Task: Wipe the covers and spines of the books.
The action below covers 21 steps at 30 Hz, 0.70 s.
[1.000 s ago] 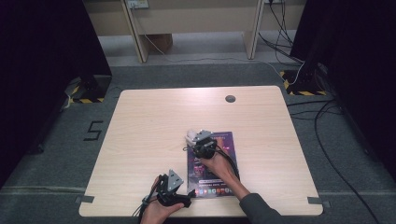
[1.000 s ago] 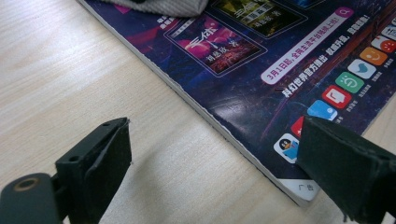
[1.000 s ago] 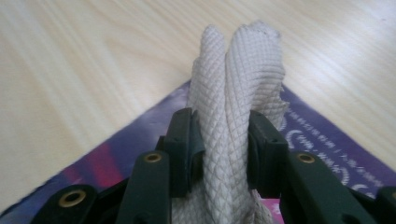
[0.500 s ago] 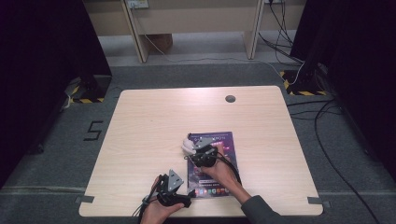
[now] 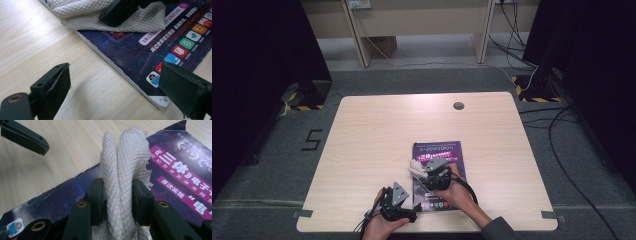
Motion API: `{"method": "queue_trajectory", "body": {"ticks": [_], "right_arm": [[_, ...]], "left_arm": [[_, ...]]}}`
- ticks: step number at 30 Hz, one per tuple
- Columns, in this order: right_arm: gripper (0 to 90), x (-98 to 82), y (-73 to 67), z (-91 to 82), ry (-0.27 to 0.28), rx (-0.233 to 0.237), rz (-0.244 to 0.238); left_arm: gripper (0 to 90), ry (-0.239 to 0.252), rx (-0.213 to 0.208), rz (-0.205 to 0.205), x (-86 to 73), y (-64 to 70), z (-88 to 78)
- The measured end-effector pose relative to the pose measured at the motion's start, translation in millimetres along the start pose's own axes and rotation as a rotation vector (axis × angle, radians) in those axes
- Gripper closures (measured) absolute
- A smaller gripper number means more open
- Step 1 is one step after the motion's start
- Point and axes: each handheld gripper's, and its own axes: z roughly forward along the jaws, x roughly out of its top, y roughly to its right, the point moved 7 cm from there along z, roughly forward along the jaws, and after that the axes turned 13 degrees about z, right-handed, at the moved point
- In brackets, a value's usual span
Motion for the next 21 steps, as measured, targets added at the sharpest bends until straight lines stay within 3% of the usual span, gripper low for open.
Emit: {"method": "queue_trajectory", "body": {"ticks": [12,15,21], "right_arm": [[65.2,-17.2,2.2,-18.1,-0.02,0.005,0.008],[65.1,-22.7,10.5,-25.0,-0.018,0.004,0.025],[65.1,-33.4,35.8,-40.6,-0.016,-0.047,0.075]], "left_arm": [[10.6,0.002,-0.002,-0.001,-0.3,0.2,-0.3],[10.6,0.006,0.007,0.002,-0.3,0.9,-0.7],[10.6,0.005,0.005,0.004,-0.3,0.7,-0.7]]}}
